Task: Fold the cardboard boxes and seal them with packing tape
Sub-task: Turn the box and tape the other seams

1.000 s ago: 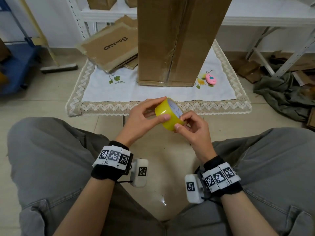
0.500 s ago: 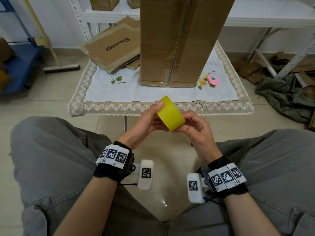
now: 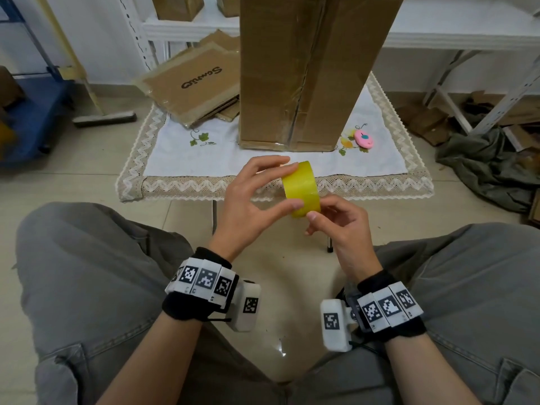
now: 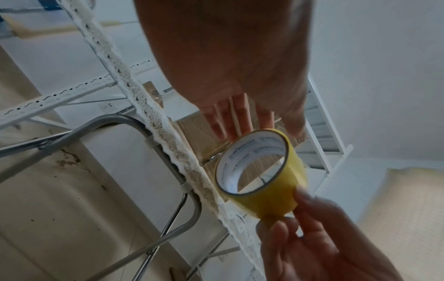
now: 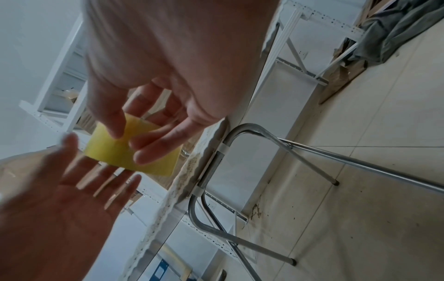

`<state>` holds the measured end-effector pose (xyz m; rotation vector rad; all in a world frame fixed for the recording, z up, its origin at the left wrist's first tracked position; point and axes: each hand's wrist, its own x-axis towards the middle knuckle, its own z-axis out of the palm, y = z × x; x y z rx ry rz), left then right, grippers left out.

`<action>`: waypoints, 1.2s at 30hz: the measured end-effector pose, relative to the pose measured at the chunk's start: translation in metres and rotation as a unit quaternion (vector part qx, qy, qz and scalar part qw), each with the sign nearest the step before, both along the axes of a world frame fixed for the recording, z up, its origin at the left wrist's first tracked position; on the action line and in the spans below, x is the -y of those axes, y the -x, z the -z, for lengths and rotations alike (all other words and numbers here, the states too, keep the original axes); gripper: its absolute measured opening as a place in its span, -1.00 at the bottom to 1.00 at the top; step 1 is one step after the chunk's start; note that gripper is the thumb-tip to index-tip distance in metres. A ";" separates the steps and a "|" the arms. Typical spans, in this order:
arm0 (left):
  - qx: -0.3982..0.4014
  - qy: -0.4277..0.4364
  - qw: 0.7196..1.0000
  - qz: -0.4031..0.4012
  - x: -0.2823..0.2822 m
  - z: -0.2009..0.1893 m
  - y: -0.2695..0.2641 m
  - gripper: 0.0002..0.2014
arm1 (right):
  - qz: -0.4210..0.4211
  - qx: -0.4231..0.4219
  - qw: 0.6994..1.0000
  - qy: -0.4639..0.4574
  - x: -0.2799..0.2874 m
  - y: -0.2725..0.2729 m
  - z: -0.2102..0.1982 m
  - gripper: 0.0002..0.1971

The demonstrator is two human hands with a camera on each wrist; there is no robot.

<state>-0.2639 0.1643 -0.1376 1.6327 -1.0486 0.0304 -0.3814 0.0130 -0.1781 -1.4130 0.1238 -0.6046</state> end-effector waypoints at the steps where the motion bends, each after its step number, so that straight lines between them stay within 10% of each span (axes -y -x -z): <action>1: 0.026 -0.006 1.000 -0.004 0.001 0.000 0.001 -0.52 | -0.001 0.000 1.000 0.004 -0.001 0.001 -0.002 -0.86; 20: 0.099 -0.005 0.992 -0.081 0.000 0.004 -0.003 -0.77 | 0.036 -0.018 0.995 0.086 -0.001 -0.002 0.005 -0.70; 36: 0.050 -0.045 0.996 0.063 -0.002 0.004 -0.012 -0.79 | -0.054 -0.049 0.997 -0.026 0.008 0.003 -0.004 -0.74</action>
